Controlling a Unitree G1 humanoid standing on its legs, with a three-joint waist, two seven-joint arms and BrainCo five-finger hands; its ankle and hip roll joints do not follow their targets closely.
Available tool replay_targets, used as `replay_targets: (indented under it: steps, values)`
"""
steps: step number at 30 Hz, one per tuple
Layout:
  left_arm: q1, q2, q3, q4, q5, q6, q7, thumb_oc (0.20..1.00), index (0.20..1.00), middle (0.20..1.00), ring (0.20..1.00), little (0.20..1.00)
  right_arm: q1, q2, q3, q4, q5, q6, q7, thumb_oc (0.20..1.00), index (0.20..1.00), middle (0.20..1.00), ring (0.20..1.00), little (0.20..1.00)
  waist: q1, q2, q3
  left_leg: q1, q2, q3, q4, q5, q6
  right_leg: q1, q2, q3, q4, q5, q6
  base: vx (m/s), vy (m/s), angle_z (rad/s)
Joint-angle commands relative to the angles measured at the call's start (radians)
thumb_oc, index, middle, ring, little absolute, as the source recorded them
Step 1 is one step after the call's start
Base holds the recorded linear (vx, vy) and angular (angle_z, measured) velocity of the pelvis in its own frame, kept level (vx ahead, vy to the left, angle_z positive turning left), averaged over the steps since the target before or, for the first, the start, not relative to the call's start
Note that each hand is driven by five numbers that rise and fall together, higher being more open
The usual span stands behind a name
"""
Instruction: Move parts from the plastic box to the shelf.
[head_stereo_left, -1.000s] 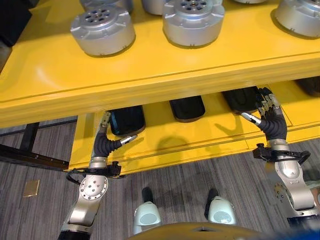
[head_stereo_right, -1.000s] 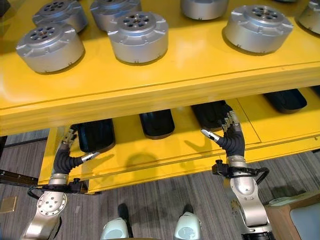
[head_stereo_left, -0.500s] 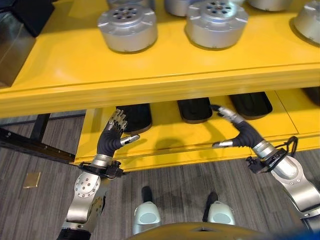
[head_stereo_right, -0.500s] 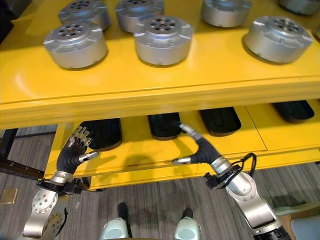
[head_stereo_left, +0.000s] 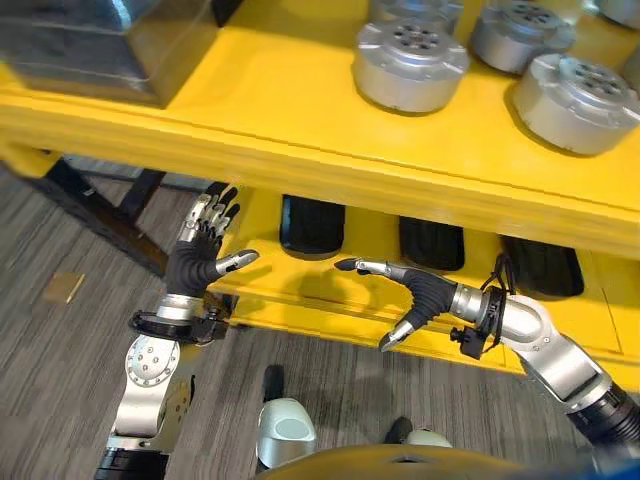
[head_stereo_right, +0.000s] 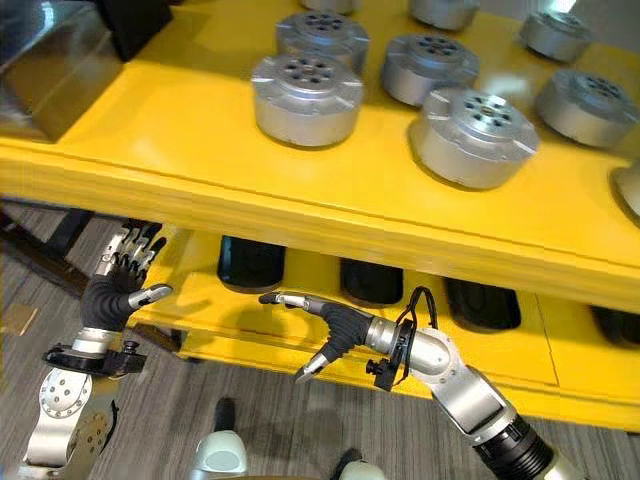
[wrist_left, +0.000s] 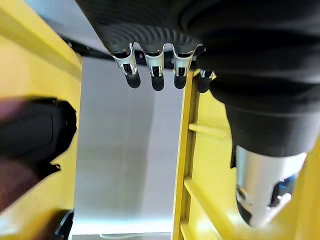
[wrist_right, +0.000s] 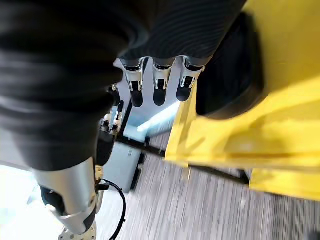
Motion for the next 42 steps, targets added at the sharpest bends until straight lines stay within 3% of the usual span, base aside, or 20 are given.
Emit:
replay_targets:
  steps: [1, 2, 6, 8, 10, 13, 15, 17, 19, 20, 21, 24, 28, 29, 31, 33, 34, 38, 40, 42]
  values:
    - [-0.049, 0.047, 0.002, -0.077, -0.014, -0.031, -0.084, 1.0, 1.0, 1.0, 1.0, 1.0, -0.1, 0.011, -0.04, -0.003, 0.1, -0.049, -0.012, 1.0, 1.0, 1.0, 1.0, 1.0, 0.0, -0.005, 0.019, 0.027, 0.003, -0.128, 0.197, -0.066, -0.123, -0.079, -0.006, 0.141, 0.084, -0.015, 0.014, -0.26, 0.342, 0.61]
    - [-0.057, 0.049, -0.011, -0.076, -0.006, -0.034, -0.097, 1.0, 1.0, 1.0, 1.0, 1.0, -0.115, 0.012, -0.037, 0.008, 0.1, -0.059, -0.011, 1.0, 1.0, 1.0, 1.0, 1.0, 0.001, -0.005, 0.024, 0.008, -0.014, -0.133, 0.221, -0.072, -0.103, -0.09, -0.014, 0.151, 0.075, 0.011, 0.013, -0.22, 0.351, -0.49]
    - [-0.13, 0.072, -0.075, -0.052, -0.063, 0.014, -0.129, 1.0, 1.0, 1.0, 1.0, 1.0, -0.135, 0.023, -0.028, 0.019, 0.109, -0.068, 0.023, 1.0, 1.0, 1.0, 1.0, 1.0, -0.027, 0.007, 0.029, 0.022, -0.048, -0.101, 0.197, -0.083, -0.078, -0.106, -0.041, 0.187, 0.022, 0.086, 0.056, -0.15, 0.347, -0.39]
    - [-0.177, 0.087, -0.114, -0.029, -0.024, 0.012, -0.136, 1.0, 1.0, 1.0, 1.0, 1.0, -0.13, 0.038, -0.03, 0.039, 0.093, -0.065, 0.068, 1.0, 1.0, 1.0, 1.0, 1.0, -0.044, 0.001, 0.03, 0.034, -0.094, -0.105, 0.193, -0.117, -0.048, -0.126, -0.064, 0.228, -0.04, 0.186, 0.089, -0.11, 0.31, -0.37]
    - [-0.195, 0.098, -0.142, -0.024, -0.009, -0.004, -0.106, 1.0, 1.0, 1.0, 1.0, 1.0, -0.117, 0.035, -0.026, 0.064, 0.09, -0.081, 0.099, 1.0, 1.0, 1.0, 1.0, 1.0, -0.058, -0.01, 0.021, 0.067, -0.129, -0.091, 0.156, -0.13, -0.036, -0.144, -0.077, 0.25, -0.129, 0.287, 0.119, -0.08, 0.277, -0.32]
    - [-0.184, 0.09, -0.159, -0.009, -0.014, -0.019, -0.036, 1.0, 1.0, 1.0, 1.0, 1.0, -0.086, 0.047, -0.016, 0.064, 0.048, -0.106, 0.135, 1.0, 1.0, 1.0, 1.0, 1.0, -0.063, -0.02, 0.007, 0.114, -0.147, -0.063, 0.085, -0.126, -0.025, -0.197, -0.059, 0.248, -0.096, 0.336, 0.129, -0.06, 0.13, -0.54]
    - [-0.162, 0.095, -0.151, -0.004, -0.005, -0.03, 0.013, 1.0, 1.0, 1.0, 1.0, 1.0, -0.075, 0.05, 0.004, 0.051, 0.038, -0.103, 0.124, 1.0, 1.0, 1.0, 1.0, 1.0, -0.058, -0.016, -0.003, 0.118, -0.146, -0.063, 0.039, -0.097, -0.014, -0.199, -0.006, 0.246, 0.046, 0.256, 0.107, -0.09, 0.025, -0.6]
    - [-0.152, 0.079, -0.14, -0.002, -0.015, -0.011, 0.054, 1.0, 1.0, 1.0, 1.0, 1.0, -0.044, 0.038, -0.003, 0.037, 0.036, -0.092, 0.107, 1.0, 1.0, 1.0, 1.0, 1.0, -0.056, -0.01, -0.02, 0.099, -0.143, -0.088, 0.027, -0.077, -0.001, -0.18, 0.072, 0.257, 0.152, 0.122, 0.06, -0.05, -0.081, -0.16]
    - [-0.162, 0.066, -0.142, 0.001, -0.014, 0.002, 0.104, 1.0, 1.0, 1.0, 1.0, 1.0, -0.044, 0.036, -0.001, 0.053, 0.039, -0.103, 0.102, 1.0, 1.0, 1.0, 1.0, 1.0, -0.051, -0.015, -0.025, 0.084, -0.14, -0.093, 0.03, -0.069, -0.008, -0.164, 0.092, 0.239, 0.142, 0.066, 0.032, -0.05, -0.18, 0.23]
    - [-0.171, 0.057, -0.146, 0.009, 0.003, 0.005, 0.124, 1.0, 1.0, 1.0, 1.0, 1.0, -0.053, 0.041, 0.006, 0.064, 0.045, -0.112, 0.105, 1.0, 1.0, 1.0, 1.0, 1.0, -0.05, -0.023, -0.018, 0.077, -0.141, -0.104, 0.036, -0.072, -0.011, -0.17, 0.091, 0.242, 0.133, 0.075, 0.031, -0.05, -0.355, 0.18]
    - [-0.179, 0.044, -0.138, 0.016, 0.028, 0.017, 0.132, 1.0, 1.0, 1.0, 1.0, 1.0, -0.07, 0.052, 0.02, 0.067, 0.036, -0.106, 0.083, 1.0, 1.0, 1.0, 1.0, 1.0, -0.04, -0.03, -0.011, 0.067, -0.135, -0.122, 0.041, -0.07, -0.027, -0.136, 0.107, 0.227, 0.086, 0.034, 0.016, -0.05, -0.381, 0.03]
    - [-0.178, 0.023, -0.139, 0.029, 0.018, 0.005, 0.156, 1.0, 1.0, 1.0, 1.0, 1.0, -0.098, 0.056, 0.037, 0.062, 0.019, -0.08, 0.066, 1.0, 1.0, 1.0, 1.0, 1.0, -0.027, -0.026, -0.001, 0.043, -0.128, -0.128, 0.058, -0.06, -0.047, -0.123, 0.115, 0.203, 0.07, 0.001, -0.011, -0.06, -0.291, -0.03]
    - [-0.159, -0.002, -0.134, 0.011, 0.05, -0.011, 0.169, 1.0, 1.0, 1.0, 1.0, 1.0, -0.137, 0.059, 0.048, 0.073, -0.038, -0.063, 0.058, 1.0, 1.0, 1.0, 1.0, 1.0, -0.012, -0.012, 0.015, 0.029, -0.134, -0.135, 0.129, -0.089, -0.045, -0.108, 0.107, 0.176, 0.092, -0.034, -0.039, -0.07, -0.155, 0.05]
    - [-0.155, -0.012, -0.132, 0.002, 0.016, -0.029, 0.213, 1.0, 1.0, 1.0, 1.0, 1.0, -0.155, 0.053, 0.052, 0.078, -0.07, -0.07, 0.073, 1.0, 1.0, 1.0, 1.0, 1.0, -0.002, -0.014, 0.025, -0.005, -0.141, -0.192, 0.224, -0.121, -0.049, -0.101, 0.099, 0.201, 0.097, -0.037, -0.053, -0.09, -0.068, 0.01]
    - [-0.144, -0.024, -0.119, -0.012, 0.007, -0.014, 0.193, 1.0, 1.0, 1.0, 1.0, 1.0, -0.175, 0.055, 0.065, 0.084, -0.086, -0.067, 0.081, 1.0, 1.0, 1.0, 1.0, 1.0, 0.006, -0.017, 0.028, -0.021, -0.131, -0.246, 0.272, -0.12, -0.057, -0.1, 0.097, 0.228, 0.098, -0.035, -0.059, -0.07, -0.006, -0.27]
    - [-0.131, -0.037, -0.113, -0.03, 0.027, -0.008, 0.173, 1.0, 1.0, 1.0, 1.0, 1.0, -0.197, 0.053, 0.078, 0.087, -0.089, -0.045, 0.074, 1.0, 1.0, 1.0, 1.0, 1.0, -0.003, -0.012, 0.017, 0.004, -0.065, -0.24, 0.243, -0.08, -0.079, -0.099, 0.093, 0.233, 0.105, -0.044, -0.061, -0.07, 0.173, -0.53]
    - [-0.124, -0.03, -0.115, -0.037, 0.046, -0.025, 0.155, 1.0, 1.0, 1.0, 1.0, 1.0, -0.209, 0.034, 0.08, 0.1, -0.125, -0.04, 0.027, 1.0, 1.0, 1.0, 1.0, 1.0, -0.014, 0.009, -0.002, 0.032, 0.028, -0.26, 0.18, 0.019, -0.114, -0.112, 0.074, 0.235, 0.132, -0.057, -0.06, -0.08, 0.286, -0.28]
    - [-0.144, -0.011, -0.108, -0.026, 0.067, -0.049, 0.165, 1.0, 1.0, 1.0, 1.0, 1.0, -0.243, 0.012, 0.087, 0.149, -0.108, -0.075, 0.044, 1.0, 1.0, 1.0, 1.0, 1.0, -0.018, 0.025, 0.001, 0.057, 0.011, -0.284, 0.159, -0.044, -0.102, -0.139, 0.041, 0.256, 0.185, -0.066, -0.04, -0.08, 0.332, -0.08]
    - [-0.175, 0.011, -0.113, -0.018, 0.087, -0.033, 0.194, 1.0, 1.0, 1.0, 1.0, 1.0, -0.24, 0.015, 0.09, 0.171, -0.126, -0.092, 0.031, 1.0, 1.0, 1.0, 1.0, 1.0, -0.023, 0.034, 0.007, 0.077, -0.022, -0.277, 0.152, -0.084, -0.087, -0.151, 0.013, 0.258, 0.216, -0.059, -0.01, -0.05, 0.239, -0.13]
    - [-0.208, 0.029, -0.119, -0.006, 0.082, -0.003, 0.211, 1.0, 1.0, 1.0, 1.0, 1.0, -0.238, 0.025, 0.101, 0.203, -0.193, -0.101, -0.004, 1.0, 1.0, 1.0, 1.0, 1.0, -0.027, 0.036, 0.011, 0.094, -0.04, -0.259, 0.134, -0.089, -0.077, -0.141, -0.006, 0.266, 0.212, -0.042, 0.016, -0.04, 0.247, -0.07]
